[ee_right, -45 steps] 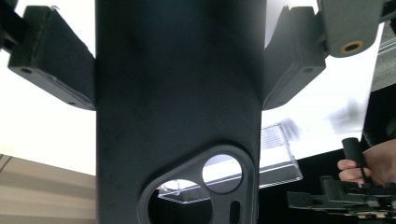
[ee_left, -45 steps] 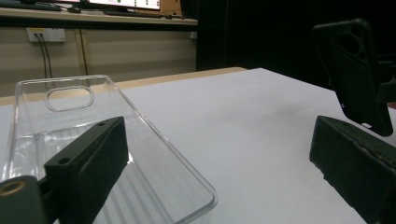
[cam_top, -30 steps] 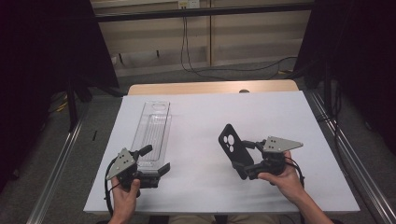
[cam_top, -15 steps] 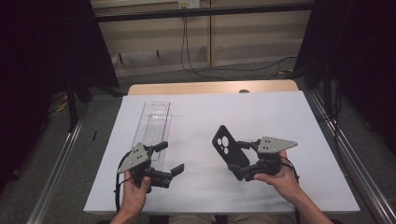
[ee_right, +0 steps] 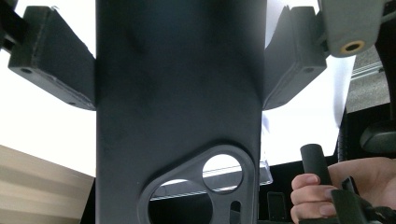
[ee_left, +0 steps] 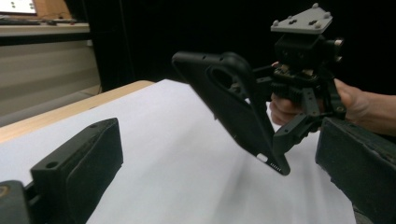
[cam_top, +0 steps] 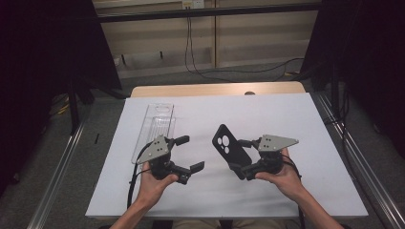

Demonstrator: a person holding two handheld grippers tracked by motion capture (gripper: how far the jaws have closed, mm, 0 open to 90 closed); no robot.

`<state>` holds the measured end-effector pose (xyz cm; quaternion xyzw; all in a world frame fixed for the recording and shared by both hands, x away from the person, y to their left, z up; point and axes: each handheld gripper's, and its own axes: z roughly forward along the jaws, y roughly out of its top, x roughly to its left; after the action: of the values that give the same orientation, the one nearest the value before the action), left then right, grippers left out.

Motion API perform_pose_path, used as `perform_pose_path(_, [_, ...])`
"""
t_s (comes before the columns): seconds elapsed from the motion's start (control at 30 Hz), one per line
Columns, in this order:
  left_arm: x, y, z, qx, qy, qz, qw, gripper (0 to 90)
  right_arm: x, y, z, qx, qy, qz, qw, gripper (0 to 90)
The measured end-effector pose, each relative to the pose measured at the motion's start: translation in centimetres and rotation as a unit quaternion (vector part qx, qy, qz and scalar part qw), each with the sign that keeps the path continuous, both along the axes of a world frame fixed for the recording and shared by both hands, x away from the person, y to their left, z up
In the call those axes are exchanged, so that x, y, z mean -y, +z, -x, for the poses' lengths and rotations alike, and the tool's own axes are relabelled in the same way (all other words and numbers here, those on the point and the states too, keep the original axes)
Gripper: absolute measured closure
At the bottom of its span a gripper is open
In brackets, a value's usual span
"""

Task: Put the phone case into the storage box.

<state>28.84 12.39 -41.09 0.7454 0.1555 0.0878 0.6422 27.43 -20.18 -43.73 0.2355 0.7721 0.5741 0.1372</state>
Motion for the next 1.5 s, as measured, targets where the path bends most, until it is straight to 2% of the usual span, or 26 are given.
perform_pose_path(0.03, [0.2,0.1,-0.2,0.002,-0.001,0.001,1.0000,1.1,0.0,0.0,0.0,0.000,0.000,0.000,1.0000,13.7])
perform_pose_path(0.1, [1.0,0.3,-0.8,-0.001,-0.014,0.020,0.9997,0.8,0.0,0.2,-0.2,0.000,0.002,0.000,1.0000,13.7])
perform_pose_path(0.13, [1.2,0.4,-1.0,0.002,-0.006,0.017,0.9998,0.8,0.0,0.2,-0.3,0.003,0.001,-0.001,1.0000,13.6])
perform_pose_path(0.2, [1.6,0.5,-1.6,0.009,-0.027,0.025,0.9993,0.8,0.0,0.4,-0.5,0.005,-0.002,-0.001,1.0000,13.6])
perform_pose_path(0.23, [1.7,0.7,-1.8,0.012,-0.026,0.017,0.9994,0.8,0.0,0.4,-0.5,0.007,-0.001,-0.007,0.9999,13.6])
perform_pose_path(0.27, [2.1,0.7,-2.0,0.012,-0.035,0.035,0.9987,0.6,0.1,0.3,-0.6,0.003,-0.001,-0.012,0.9999,13.6])
perform_pose_path(0.33, [2.4,0.8,-2.3,0.012,-0.041,0.030,0.9986,0.6,0.0,0.2,-0.7,0.008,0.002,-0.006,1.0000,13.6])
perform_pose_path(0.37, [2.6,0.8,-2.5,0.011,-0.045,0.036,0.9983,0.6,0.0,0.1,-0.7,0.004,0.002,-0.008,1.0000,13.6])
perform_pose_path(0.4, [2.6,0.8,-2.6,0.009,-0.055,0.028,0.9981,0.7,0.0,0.0,-0.7,0.003,0.004,-0.008,0.9999,13.6])
perform_pose_path(0.5, [3.0,0.3,-2.7,0.011,-0.053,0.039,0.9978,0.7,-0.2,-0.2,-0.6,0.000,0.010,-0.008,0.9999,13.6])
perform_pose_path(0.53, [3.0,0.2,-2.7,0.005,-0.055,0.029,0.9980,0.7,-0.3,-0.3,-0.6,0.002,0.013,-0.009,0.9999,13.5])
perform_pose_path(0.6, [3.0,0.2,-2.8,0.004,-0.064,0.027,0.9976,1.2,-0.3,-0.3,-0.6,0.004,0.018,-0.009,0.9998,13.5])
perform_pose_path(0.63, [3.0,0.1,-2.8,0.002,-0.065,0.039,0.9971,1.7,-0.5,-0.3,-0.5,0.003,0.024,-0.014,0.9996,13.5])
perform_pose_path(0.67, [2.9,0.1,-2.8,0.004,-0.068,0.034,0.9971,1.6,-0.6,-0.3,-0.5,0.002,0.028,-0.015,0.9995,13.5])
perform_pose_path(0.73, [3.0,0.1,-2.8,0.003,-0.068,0.036,0.9971,2.0,-0.6,-0.3,-0.5,0.001,0.031,-0.016,0.9994,13.5])
perform_pose_path(0.77, [2.9,0.1,-2.9,-0.004,-0.072,0.035,0.9968,2.1,-0.6,-0.3,-0.4,0.000,0.038,-0.020,0.9991,13.5])
perform_pose_path(0.83, [2.9,0.0,-2.9,-0.002,-0.073,0.041,0.9965,2.2,-0.7,-0.3,-0.4,-0.001,0.042,-0.022,0.9989,13.5])
perform_pose_path(0.9, [3.0,0.0,-2.9,-0.002,-0.076,0.036,0.9965,2.3,-0.7,-0.3,-0.3,-0.003,0.046,-0.027,0.9986,13.5])
perform_pose_path(0.97, [2.9,0.0,-3.0,-0.006,-0.084,0.033,0.9959,2.2,-0.8,-0.3,-0.3,-0.003,0.055,-0.026,0.9981,13.5])
perform_pose_path(1.0, [3.0,-0.1,-3.1,-0.008,-0.089,0.043,0.9951,2.3,-0.9,-0.3,-0.3,-0.004,0.058,-0.027,0.9979,13.5])
perform_pose_path(1.13, [3.1,-0.2,-3.1,-0.011,-0.094,0.045,0.9945,2.5,-1.1,-0.4,-0.1,-0.007,0.066,-0.028,0.9974,13.5])
perform_pose_path(1.2, [3.1,-0.3,-3.1,-0.017,-0.103,0.040,0.9938,2.8,-1.2,-0.4,-0.1,-0.006,0.068,-0.027,0.9973,13.5])
perform_pose_path(1.23, [3.2,-0.4,-3.1,-0.017,-0.103,0.043,0.9936,2.7,-1.3,-0.4,-0.1,-0.008,0.073,-0.030,0.9969,13.5])
perform_pose_path(1.27, [3.2,-0.4,-3.1,-0.013,-0.106,0.036,0.9936,2.6,-1.3,-0.3,0.0,-0.009,0.075,-0.029,0.9967,13.5])
perform_pose_path(1.37, [3.4,-0.5,-3.1,-0.019,-0.115,0.045,0.9921,3.3,-1.5,-0.3,0.1,-0.006,0.079,-0.029,0.9965,13.5])
perform_pose_path(1.5, [3.3,-0.6,-3.4,-0.017,-0.119,0.046,0.9917,5.0,-1.6,-0.3,0.1,-0.008,0.085,-0.032,0.9958,13.5])
